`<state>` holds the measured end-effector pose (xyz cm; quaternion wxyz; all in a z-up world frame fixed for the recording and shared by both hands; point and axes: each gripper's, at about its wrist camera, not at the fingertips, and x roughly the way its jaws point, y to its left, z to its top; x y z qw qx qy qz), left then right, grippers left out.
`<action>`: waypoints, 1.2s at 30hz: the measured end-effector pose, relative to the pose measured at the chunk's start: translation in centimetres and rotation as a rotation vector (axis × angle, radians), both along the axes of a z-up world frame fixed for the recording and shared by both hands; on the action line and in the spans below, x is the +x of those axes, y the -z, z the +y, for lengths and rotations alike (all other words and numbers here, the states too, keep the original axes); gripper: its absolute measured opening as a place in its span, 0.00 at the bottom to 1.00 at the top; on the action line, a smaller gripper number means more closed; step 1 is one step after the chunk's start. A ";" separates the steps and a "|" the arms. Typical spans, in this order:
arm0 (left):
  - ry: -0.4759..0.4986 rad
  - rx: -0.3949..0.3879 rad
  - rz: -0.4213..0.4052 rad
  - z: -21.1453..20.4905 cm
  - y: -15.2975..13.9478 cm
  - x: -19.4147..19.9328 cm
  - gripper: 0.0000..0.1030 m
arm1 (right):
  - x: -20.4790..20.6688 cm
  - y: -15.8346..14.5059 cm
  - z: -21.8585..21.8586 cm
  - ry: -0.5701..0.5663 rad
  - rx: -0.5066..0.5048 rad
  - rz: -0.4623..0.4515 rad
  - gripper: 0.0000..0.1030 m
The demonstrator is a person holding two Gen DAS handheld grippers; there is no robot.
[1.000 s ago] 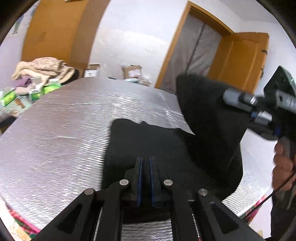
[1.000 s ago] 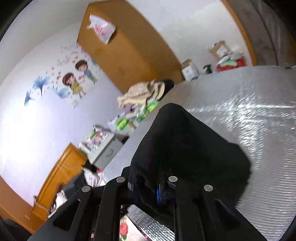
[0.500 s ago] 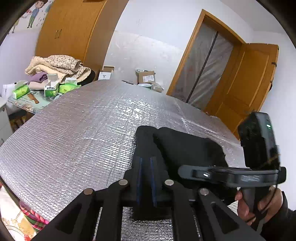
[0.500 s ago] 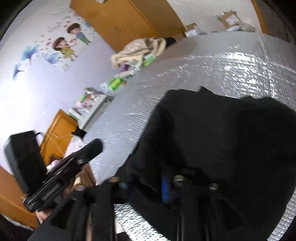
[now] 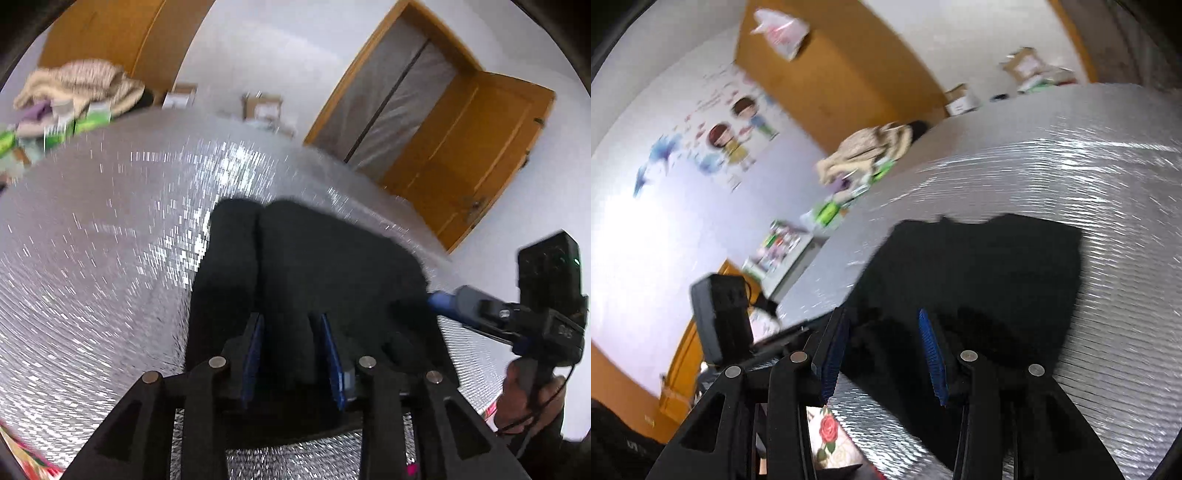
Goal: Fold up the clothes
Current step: 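Lay the folded end down with the right gripper beside the left gripper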
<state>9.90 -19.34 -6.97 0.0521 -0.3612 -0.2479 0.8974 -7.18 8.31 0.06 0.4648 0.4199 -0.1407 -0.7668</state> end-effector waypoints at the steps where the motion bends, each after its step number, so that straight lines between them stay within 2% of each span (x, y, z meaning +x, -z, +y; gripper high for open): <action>1: 0.000 0.018 -0.014 -0.1 0.4 -0.4 0.28 | -0.2 0.2 0.8 0.020 0.000 -0.008 0.41; 2: 0.009 0.038 -0.010 -0.2 0.3 -0.5 0.13 | -0.4 0.3 1.5 0.039 0.000 -0.015 0.41; 3: 0.020 0.048 0.003 -0.2 0.0 -0.5 0.12 | -0.5 0.4 1.9 0.048 -0.001 -0.018 0.41; 7: 0.059 -0.003 0.159 -0.9 -3.4 1.7 0.11 | -0.8 0.6 3.2 0.081 0.002 -0.019 0.41; 8: 0.055 -0.004 0.162 -1.5 -3.4 2.1 0.11 | -0.8 0.5 3.6 0.082 0.003 -0.014 0.41; 11: 0.013 -0.035 0.056 -2.9 -1.1 2.1 0.11 | -0.9 1.3 3.3 0.077 0.015 -0.011 0.41; 13: -0.004 -0.015 0.001 -3.2 1.0 2.1 0.11 | -1.2 2.5 3.0 0.110 0.097 -0.017 0.41; 15: -0.016 0.031 0.017 -3.4 1.8 2.4 0.12 | -1.6 3.7 2.8 0.122 0.125 -0.050 0.41; 18: -0.022 0.062 0.029 -3.6 2.2 2.6 0.13 | -1.4 2.6 3.3 0.145 0.105 -0.001 0.37; 20: -0.011 0.058 0.027 -3.6 2.2 2.6 0.13 | -1.4 1.4 3.2 0.147 0.091 0.045 0.28; 23: 0.002 0.042 0.023 -3.5 1.7 2.2 0.14 | -2.0 0.2 2.5 0.140 0.084 0.090 0.28; 26: 0.019 0.029 0.024 -3.3 1.5 2.3 0.15 | -3.4 0.9 0.5 0.123 0.133 0.113 0.26; 27: 0.022 0.023 0.026 -3.3 1.4 2.4 0.16 | -3.8 1.5 0.1 0.130 0.155 0.104 0.23; 28: 0.015 0.011 0.029 -3.5 1.1 2.7 0.16 | -4.8 2.7 -0.2 0.143 0.170 0.075 0.16; 31: -0.004 -0.025 0.038 -3.8 0.4 3.4 0.18 | -6.2 3.5 0.5 0.167 0.099 0.009 0.13; 33: -0.017 -0.049 0.044 -4.0 -0.1 3.8 0.19 | -5.9 3.1 0.8 0.169 0.105 0.028 0.13; 36: -0.036 -0.084 0.053 -4.3 -0.8 4.5 0.19 | -4.7 2.1 1.6 0.158 0.079 0.045 0.19</action>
